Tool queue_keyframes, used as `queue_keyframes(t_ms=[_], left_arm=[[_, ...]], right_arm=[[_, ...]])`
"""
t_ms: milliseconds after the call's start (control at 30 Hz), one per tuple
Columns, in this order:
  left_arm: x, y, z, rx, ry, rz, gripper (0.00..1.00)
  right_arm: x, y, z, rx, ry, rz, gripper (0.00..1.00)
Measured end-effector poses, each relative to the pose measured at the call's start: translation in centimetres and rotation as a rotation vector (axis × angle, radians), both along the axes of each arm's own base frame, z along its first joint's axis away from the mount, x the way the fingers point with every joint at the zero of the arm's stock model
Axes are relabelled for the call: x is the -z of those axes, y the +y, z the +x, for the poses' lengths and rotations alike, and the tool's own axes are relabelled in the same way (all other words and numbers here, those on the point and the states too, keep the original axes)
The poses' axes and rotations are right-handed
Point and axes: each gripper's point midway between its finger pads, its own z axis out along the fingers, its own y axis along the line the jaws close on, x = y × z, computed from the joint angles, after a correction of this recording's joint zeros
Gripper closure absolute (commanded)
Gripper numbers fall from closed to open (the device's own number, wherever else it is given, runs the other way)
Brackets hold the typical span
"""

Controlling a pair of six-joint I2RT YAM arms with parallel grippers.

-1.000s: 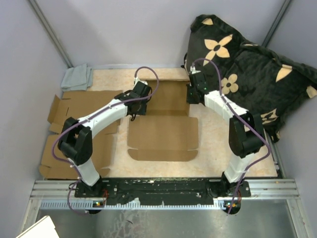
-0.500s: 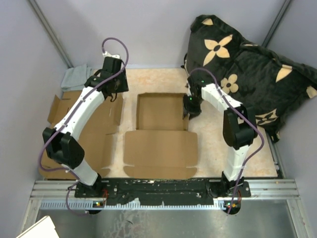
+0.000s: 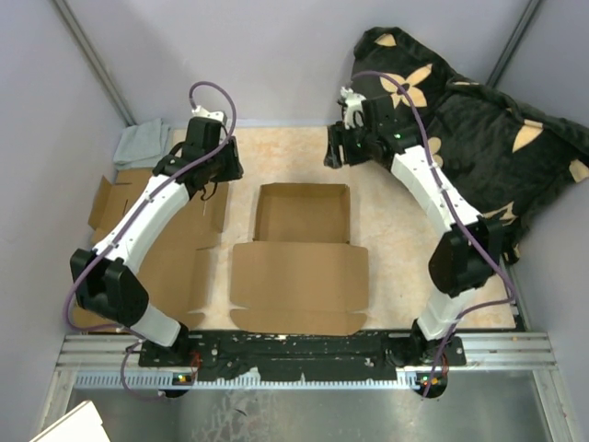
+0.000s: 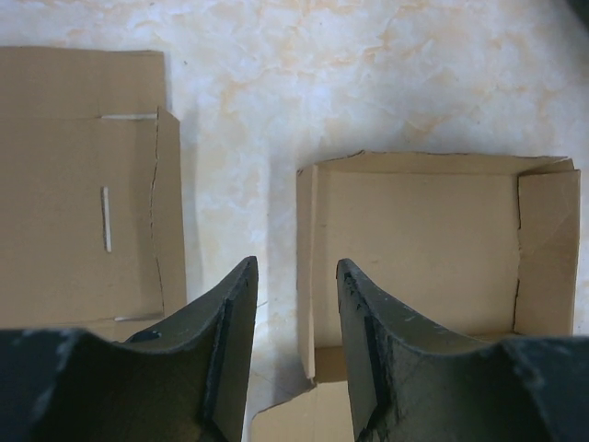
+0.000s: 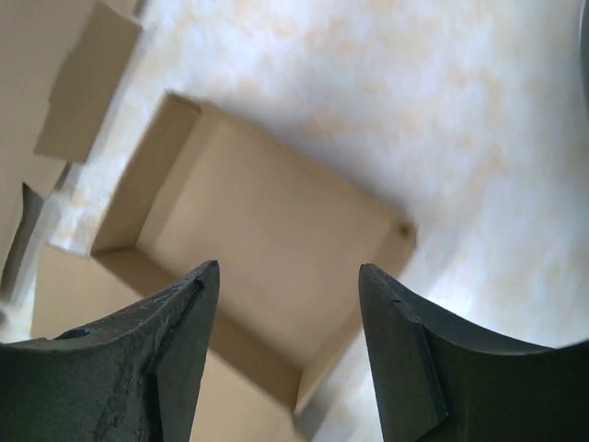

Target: Fold the paper box

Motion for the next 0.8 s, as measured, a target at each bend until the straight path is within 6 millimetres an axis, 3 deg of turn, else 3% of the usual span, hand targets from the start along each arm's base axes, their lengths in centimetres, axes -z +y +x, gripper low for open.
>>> queue_keyframes(t_ms=[133,200,267,367,467,633,800], left_arm=[[-0.9,0.7,-1.3,-0.010,-0.029,-0.003,0.53],[-2.2,1.5,-2.3,-0.027,-0.070,-0.010,0.53],[-3.4,2.2,-3.4,-0.043,-0.109,-0.021,0.53],[-5.0,3.2,-5.5,-0.067,-0.166,-0.054,0.53],[-5.5,3.7,-7.0,-0.084,-0.190,-0.082,0.53],[-4.3,4.2,-8.3,-0.099,-0.167,-0.093,0.53],[-3.6,4.5,-8.8,-0.102,-0.146,-0.080,0.52]], right_arm=[[-0.3,3.5,5.1,-0.142,-0.148,0.001,0.40],[1.2,5.4,7.4,-0.205,-0.181,-0.022,0.40],[3.8,7.0,8.6,-0.258,-0.179,-0.046,0.39],[8.1,8.5,8.1,-0.330,-0.125,-0.088,0.37],[10.5,9.7,7.2,-0.409,-0.107,-0.152,0.34],[10.5,11.0,6.2,-0.500,-0.139,-0.195,0.30],[9.8,12.3,6.8,-0.553,-0.190,-0.198,0.30]])
